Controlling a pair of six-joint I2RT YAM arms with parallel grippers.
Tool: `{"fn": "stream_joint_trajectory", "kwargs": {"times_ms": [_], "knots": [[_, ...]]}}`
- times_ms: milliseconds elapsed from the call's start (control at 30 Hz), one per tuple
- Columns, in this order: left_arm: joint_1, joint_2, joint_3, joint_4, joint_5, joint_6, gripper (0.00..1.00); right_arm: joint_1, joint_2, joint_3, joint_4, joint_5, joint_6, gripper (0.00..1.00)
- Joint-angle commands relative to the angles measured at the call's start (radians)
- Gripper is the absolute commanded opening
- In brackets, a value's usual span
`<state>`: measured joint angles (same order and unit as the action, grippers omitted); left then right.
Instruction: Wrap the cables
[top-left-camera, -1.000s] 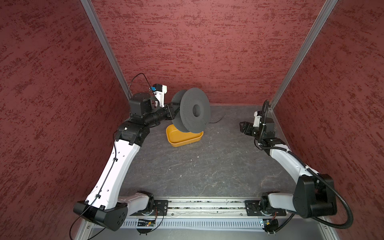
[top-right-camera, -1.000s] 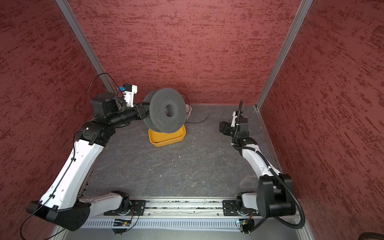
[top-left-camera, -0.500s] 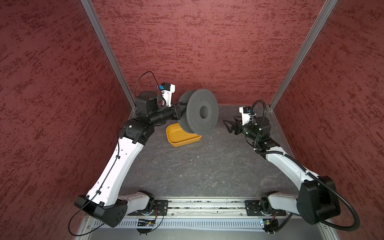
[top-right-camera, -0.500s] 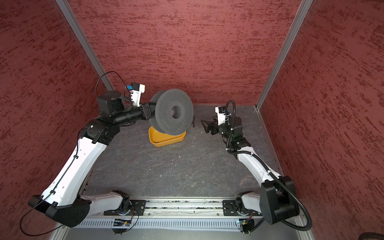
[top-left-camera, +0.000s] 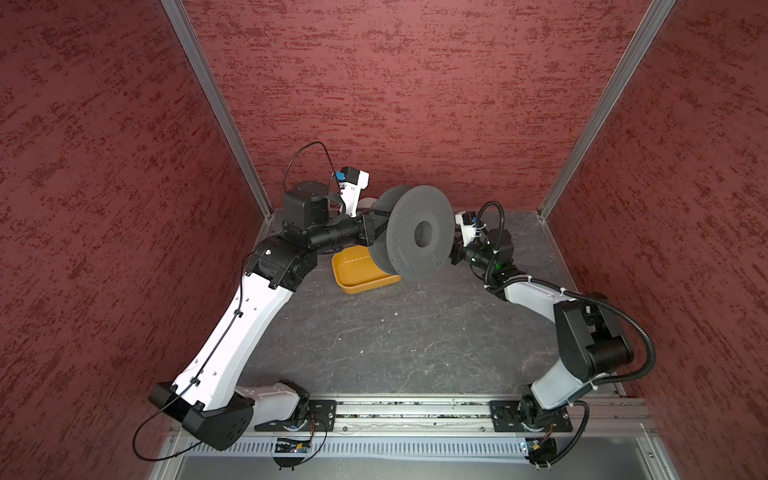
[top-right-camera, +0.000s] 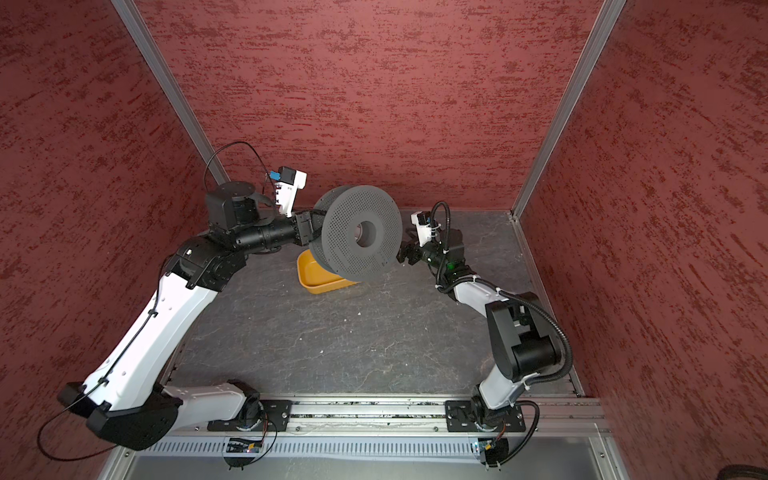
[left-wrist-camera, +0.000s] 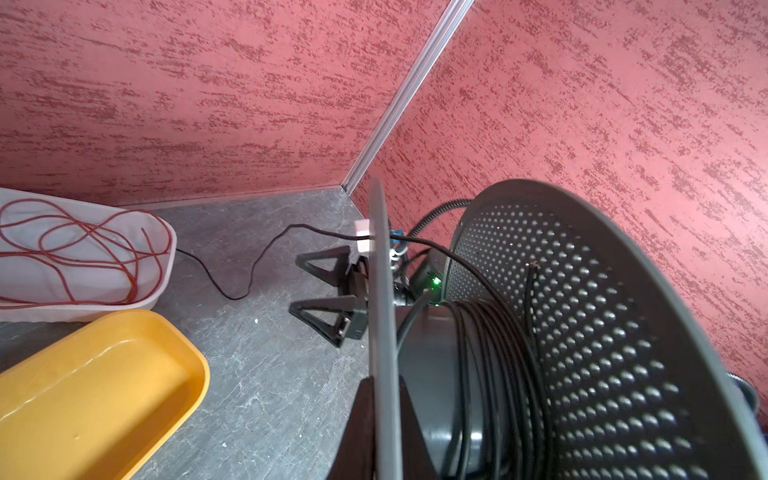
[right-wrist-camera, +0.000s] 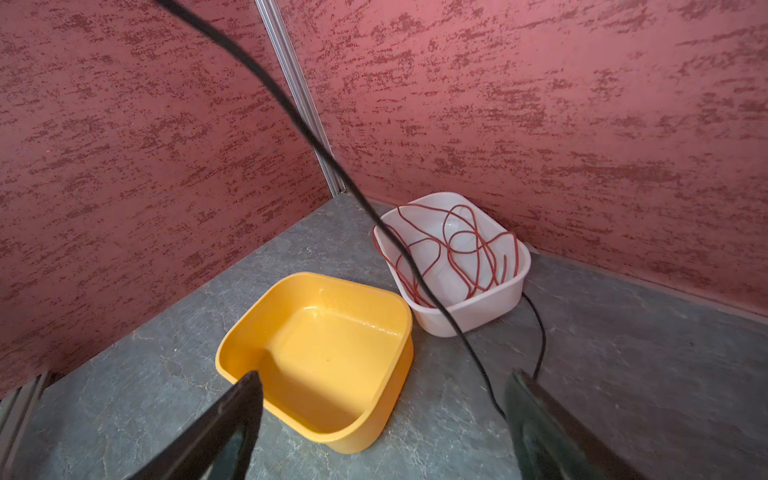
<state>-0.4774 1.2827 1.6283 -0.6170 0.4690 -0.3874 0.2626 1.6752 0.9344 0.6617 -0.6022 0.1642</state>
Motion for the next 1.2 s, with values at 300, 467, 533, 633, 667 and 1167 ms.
{"fn": "stream_joint_trajectory", "kwargs": {"times_ms": [300, 467, 533, 633, 667, 1167], "knots": [[-0.03, 0.017, 0.06, 0.031, 0.003, 0.001, 0.04, 0.003, 0.209, 0.236, 0.143, -0.066, 0.051, 0.7], [-0.032, 0.014, 0.063, 0.018, 0.0, 0.004, 0.04, 0.004, 0.288, 0.283, 0.205, -0.095, 0.12, 0.53], [-0.032, 0.012, 0.064, 0.018, 0.0, 0.003, 0.04, 0.005, 0.324, 0.32, 0.2, -0.128, 0.136, 0.53], [-0.032, 0.01, 0.07, 0.009, -0.004, 0.005, 0.04, 0.013, 0.351, 0.348, 0.2, -0.135, 0.145, 0.51], [-0.032, 0.008, 0.071, 0.005, -0.007, 0.008, 0.04, 0.015, 0.354, 0.348, 0.202, -0.128, 0.144, 0.47], [0.071, 0.019, 0.073, -0.041, -0.128, -0.015, 0.03, 0.062, 0.152, 0.09, -0.058, 0.213, 0.018, 0.0]]}}
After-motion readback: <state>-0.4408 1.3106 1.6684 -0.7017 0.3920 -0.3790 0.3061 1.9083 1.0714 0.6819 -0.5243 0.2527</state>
